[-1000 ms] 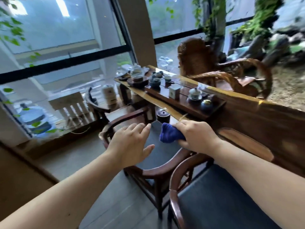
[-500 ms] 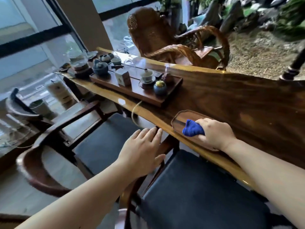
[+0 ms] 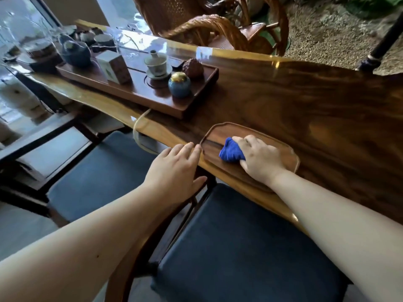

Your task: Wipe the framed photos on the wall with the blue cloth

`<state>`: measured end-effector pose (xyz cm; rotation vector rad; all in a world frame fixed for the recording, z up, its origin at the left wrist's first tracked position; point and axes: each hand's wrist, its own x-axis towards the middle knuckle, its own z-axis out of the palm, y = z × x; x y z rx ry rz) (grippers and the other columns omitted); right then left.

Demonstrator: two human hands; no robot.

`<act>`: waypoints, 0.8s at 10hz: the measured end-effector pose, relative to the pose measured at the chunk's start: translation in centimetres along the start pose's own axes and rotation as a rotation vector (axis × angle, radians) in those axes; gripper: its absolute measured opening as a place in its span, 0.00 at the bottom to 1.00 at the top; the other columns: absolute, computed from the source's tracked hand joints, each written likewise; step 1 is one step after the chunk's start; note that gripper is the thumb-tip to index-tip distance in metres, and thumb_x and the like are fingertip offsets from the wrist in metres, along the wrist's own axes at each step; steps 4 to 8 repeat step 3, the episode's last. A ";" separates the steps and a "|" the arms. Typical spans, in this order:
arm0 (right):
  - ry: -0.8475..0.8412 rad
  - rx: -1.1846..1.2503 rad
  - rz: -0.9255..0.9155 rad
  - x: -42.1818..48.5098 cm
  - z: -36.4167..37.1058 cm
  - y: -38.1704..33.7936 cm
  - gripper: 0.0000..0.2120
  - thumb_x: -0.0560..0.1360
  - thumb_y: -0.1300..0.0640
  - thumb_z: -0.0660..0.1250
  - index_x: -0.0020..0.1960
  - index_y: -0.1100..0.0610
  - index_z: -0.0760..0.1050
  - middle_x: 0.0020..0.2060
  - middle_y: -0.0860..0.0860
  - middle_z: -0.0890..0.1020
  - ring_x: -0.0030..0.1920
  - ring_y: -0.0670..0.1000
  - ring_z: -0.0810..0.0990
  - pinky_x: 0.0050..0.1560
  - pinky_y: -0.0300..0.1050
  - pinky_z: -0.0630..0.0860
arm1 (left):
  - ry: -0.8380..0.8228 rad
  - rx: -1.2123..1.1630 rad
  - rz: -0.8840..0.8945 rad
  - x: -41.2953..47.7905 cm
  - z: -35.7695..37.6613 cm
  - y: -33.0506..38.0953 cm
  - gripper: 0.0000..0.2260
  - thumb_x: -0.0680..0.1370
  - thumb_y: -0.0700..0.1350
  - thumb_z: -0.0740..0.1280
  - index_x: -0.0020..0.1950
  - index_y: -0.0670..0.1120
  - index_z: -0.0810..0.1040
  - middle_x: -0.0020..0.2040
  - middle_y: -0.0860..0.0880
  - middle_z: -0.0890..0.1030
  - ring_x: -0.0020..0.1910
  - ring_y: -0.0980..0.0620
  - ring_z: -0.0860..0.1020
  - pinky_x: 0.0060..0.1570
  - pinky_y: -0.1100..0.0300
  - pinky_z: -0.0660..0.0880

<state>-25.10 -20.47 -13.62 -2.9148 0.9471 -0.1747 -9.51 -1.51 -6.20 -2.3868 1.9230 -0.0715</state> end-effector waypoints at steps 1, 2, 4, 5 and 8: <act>0.028 -0.024 -0.038 -0.8 1.6 -0.2 0.24 0.75 0.47 0.58 0.68 0.55 0.70 0.58 0.56 0.78 0.50 0.59 0.78 0.37 0.54 0.78 | -0.016 0.013 0.006 0.7 1.0 -0.3 0.36 0.77 0.65 0.57 0.78 0.44 0.55 0.77 0.44 0.63 0.75 0.46 0.60 0.73 0.51 0.56; -0.034 -0.031 -0.030 -1.3 2.4 -0.3 0.31 0.77 0.39 0.47 0.72 0.56 0.64 0.67 0.58 0.72 0.60 0.60 0.74 0.52 0.58 0.74 | -0.042 0.009 0.003 0.9 2.0 -0.4 0.37 0.77 0.65 0.57 0.78 0.45 0.54 0.77 0.44 0.62 0.76 0.45 0.59 0.74 0.50 0.57; -0.139 -0.053 -0.011 -1.5 1.3 -0.8 0.36 0.75 0.31 0.40 0.77 0.50 0.48 0.75 0.58 0.57 0.73 0.60 0.58 0.70 0.64 0.55 | -0.081 0.039 -0.022 0.4 2.0 -0.6 0.38 0.76 0.67 0.55 0.79 0.46 0.53 0.78 0.44 0.60 0.77 0.43 0.56 0.75 0.47 0.56; -0.139 -0.053 -0.011 -1.5 1.3 -0.8 0.36 0.75 0.31 0.40 0.77 0.50 0.48 0.75 0.58 0.57 0.73 0.60 0.58 0.70 0.64 0.55 | -0.081 0.039 -0.022 0.4 2.0 -0.6 0.38 0.76 0.67 0.55 0.79 0.46 0.53 0.78 0.44 0.60 0.77 0.43 0.56 0.75 0.47 0.56; -0.139 -0.053 -0.011 -1.5 1.3 -0.8 0.36 0.75 0.31 0.40 0.77 0.50 0.48 0.75 0.58 0.57 0.73 0.60 0.58 0.70 0.64 0.55 | -0.081 0.039 -0.022 0.4 2.0 -0.6 0.38 0.76 0.67 0.55 0.79 0.46 0.53 0.78 0.44 0.60 0.77 0.43 0.56 0.75 0.47 0.56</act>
